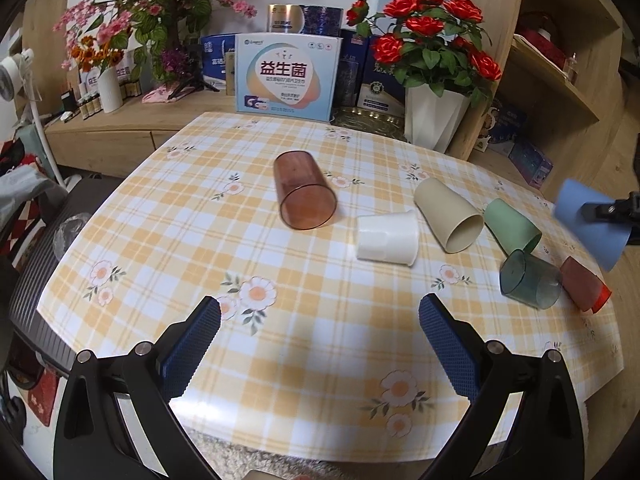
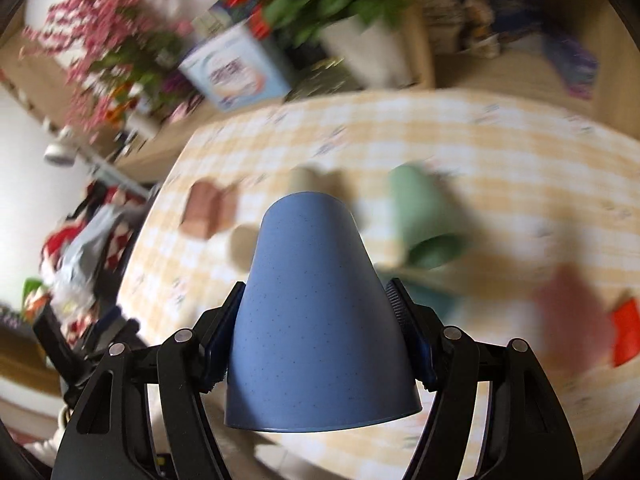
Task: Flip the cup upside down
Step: 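Close the right tool on the blue cup and lift it, then carry the blue cup with the right tool toward the left tool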
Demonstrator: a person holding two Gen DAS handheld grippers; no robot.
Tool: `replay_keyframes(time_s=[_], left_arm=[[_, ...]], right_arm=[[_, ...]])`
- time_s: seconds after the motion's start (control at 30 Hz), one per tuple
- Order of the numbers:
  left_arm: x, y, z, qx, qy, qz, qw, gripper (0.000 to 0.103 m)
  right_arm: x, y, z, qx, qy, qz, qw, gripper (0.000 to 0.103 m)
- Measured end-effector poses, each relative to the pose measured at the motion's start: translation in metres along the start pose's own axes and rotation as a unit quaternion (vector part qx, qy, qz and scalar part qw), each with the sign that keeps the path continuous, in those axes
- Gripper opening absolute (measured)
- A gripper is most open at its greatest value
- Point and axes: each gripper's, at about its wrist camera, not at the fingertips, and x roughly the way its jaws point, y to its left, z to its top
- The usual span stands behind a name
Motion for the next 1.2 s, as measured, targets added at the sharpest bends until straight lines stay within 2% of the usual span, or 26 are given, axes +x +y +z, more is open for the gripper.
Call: replay_keyframes(time_s=[0.17,0.4,0.73,1.0,1.2], left_arm=[[-0.006,0.018,-0.006,-0.014,-0.002,0.007,0.9999,0.097],[-0.006,0.035,-0.008,-0.027,0.001,0.015,0.9995,0.097],[-0.001,0.033,-0.01,-0.028,0.009,0.017,0.9994,0.097],[0.002,0.024,-0.01,-0.017,0.016,0.018,0.9996,0.097],[0.007,0.023,-0.009,-0.02,0.03,0.023,0.9991,0.097]], right_arm=[[0.061,0.051,-0.021,-0.032,0.046,-0.01,0.998,0.067],[0.112,0.07,-0.052,-0.031,0.087,-0.033,0.995,0.067],[0.129,0.065,-0.073,-0.015,0.083,-0.066,0.994,0.067],[0.14,0.061,-0.086,0.003,0.08,-0.061,0.995,0.067],[0.143,0.068,-0.095,-0.01,0.081,-0.08,0.993,0.068]])
